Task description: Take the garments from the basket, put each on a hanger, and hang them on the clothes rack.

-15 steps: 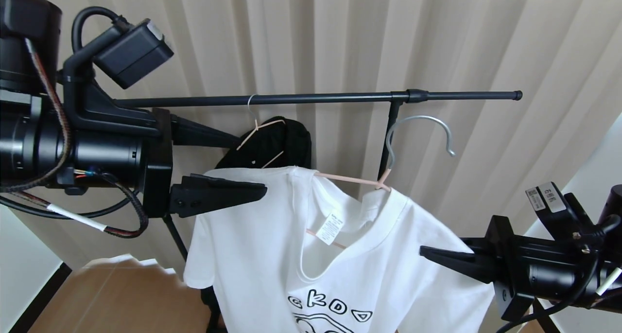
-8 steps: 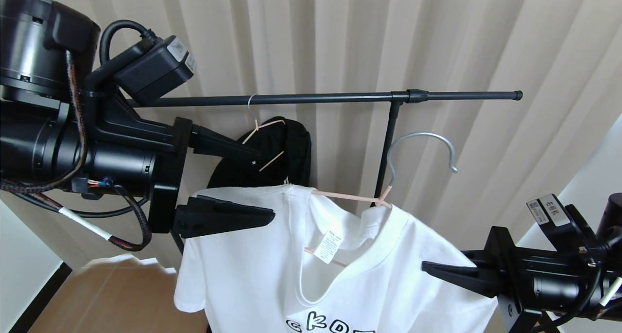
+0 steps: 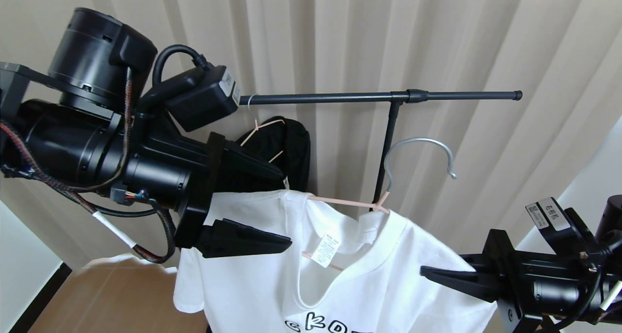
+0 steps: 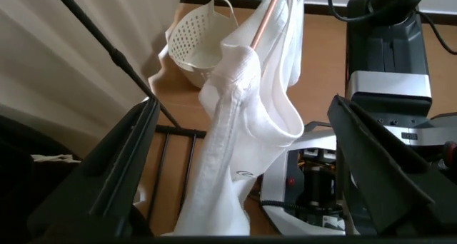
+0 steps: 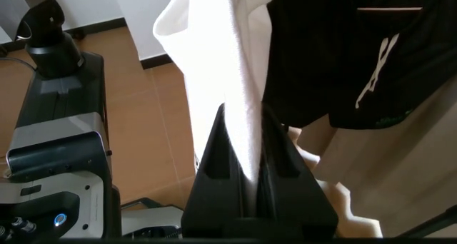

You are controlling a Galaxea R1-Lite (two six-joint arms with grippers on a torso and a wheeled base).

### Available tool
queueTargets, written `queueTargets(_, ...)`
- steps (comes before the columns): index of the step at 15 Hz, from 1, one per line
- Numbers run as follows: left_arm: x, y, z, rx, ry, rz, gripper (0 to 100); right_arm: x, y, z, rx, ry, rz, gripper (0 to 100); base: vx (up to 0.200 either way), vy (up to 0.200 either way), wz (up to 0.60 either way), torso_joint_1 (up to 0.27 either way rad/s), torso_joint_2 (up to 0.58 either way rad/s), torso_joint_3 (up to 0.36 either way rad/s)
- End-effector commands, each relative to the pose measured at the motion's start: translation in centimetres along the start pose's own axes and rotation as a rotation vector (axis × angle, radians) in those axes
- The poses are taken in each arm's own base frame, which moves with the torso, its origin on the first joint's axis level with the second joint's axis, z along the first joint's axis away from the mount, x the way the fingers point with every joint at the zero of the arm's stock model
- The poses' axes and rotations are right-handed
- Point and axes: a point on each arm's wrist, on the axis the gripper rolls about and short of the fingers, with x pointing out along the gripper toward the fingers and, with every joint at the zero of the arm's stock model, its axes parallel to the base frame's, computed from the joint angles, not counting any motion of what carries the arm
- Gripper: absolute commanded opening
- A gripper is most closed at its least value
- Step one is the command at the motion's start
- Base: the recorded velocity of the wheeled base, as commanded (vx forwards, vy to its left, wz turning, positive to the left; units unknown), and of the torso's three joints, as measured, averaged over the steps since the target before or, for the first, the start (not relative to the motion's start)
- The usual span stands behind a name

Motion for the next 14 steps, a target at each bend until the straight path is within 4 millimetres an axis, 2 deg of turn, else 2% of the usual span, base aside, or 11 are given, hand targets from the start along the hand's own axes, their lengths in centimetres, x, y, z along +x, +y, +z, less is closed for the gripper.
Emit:
queueTargets(1, 1.3, 0.3, -0.6, -0.002, 0.023, -0.032, 100, 0.0, 0.0, 0.0, -0.002, -0.001, 0.002, 0, 0.0, 0.0, 0.0, 0.0, 0.0, 0.0)
queueTargets(5, 2.2, 0.6, -1.2, -0.008, 0.042, -0.049, 100, 0.3, 0.4, -0.1, -0.004, 0.003, 0.022, 0, 0.0, 0.0, 0.0, 0.0, 0.0, 0.0)
queueTargets(14, 4.2, 0.5, -0.9, 0.017, 0.051, -0.101, 100, 0.2, 0.7, 0.1, -0.012, -0.002, 0.028, 0, 0.0, 0.0, 0.0, 0.0, 0.0, 0.0)
